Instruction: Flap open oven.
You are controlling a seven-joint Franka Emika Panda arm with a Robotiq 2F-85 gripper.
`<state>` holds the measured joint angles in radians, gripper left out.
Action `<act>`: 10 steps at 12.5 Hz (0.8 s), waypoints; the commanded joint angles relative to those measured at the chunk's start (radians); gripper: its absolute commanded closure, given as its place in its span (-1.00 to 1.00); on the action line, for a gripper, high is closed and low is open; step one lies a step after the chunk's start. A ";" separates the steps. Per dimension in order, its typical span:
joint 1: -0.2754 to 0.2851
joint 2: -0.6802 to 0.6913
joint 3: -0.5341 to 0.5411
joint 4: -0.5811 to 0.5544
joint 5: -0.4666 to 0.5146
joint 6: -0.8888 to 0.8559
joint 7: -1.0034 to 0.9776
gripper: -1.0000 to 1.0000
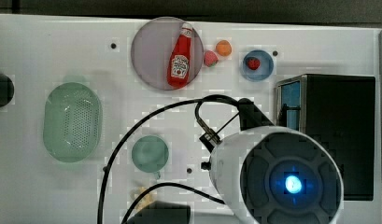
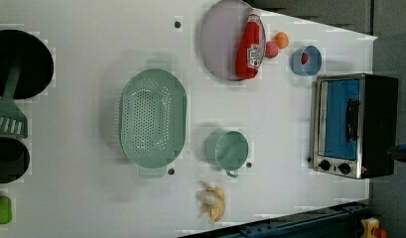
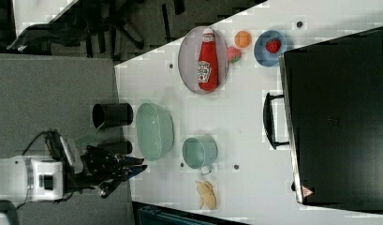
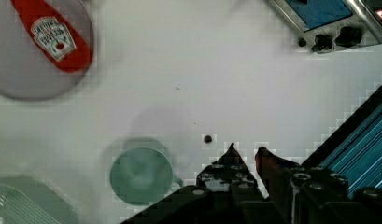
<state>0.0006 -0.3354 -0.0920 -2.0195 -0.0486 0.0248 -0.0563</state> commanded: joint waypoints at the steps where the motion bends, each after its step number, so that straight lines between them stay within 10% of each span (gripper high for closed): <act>1: 0.002 0.011 -0.041 -0.012 -0.015 0.058 -0.204 0.65; 10: -0.005 0.060 -0.219 -0.194 -0.065 0.395 -0.742 0.65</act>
<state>-0.0011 -0.2888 -0.2959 -2.1836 -0.0995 0.4062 -0.6709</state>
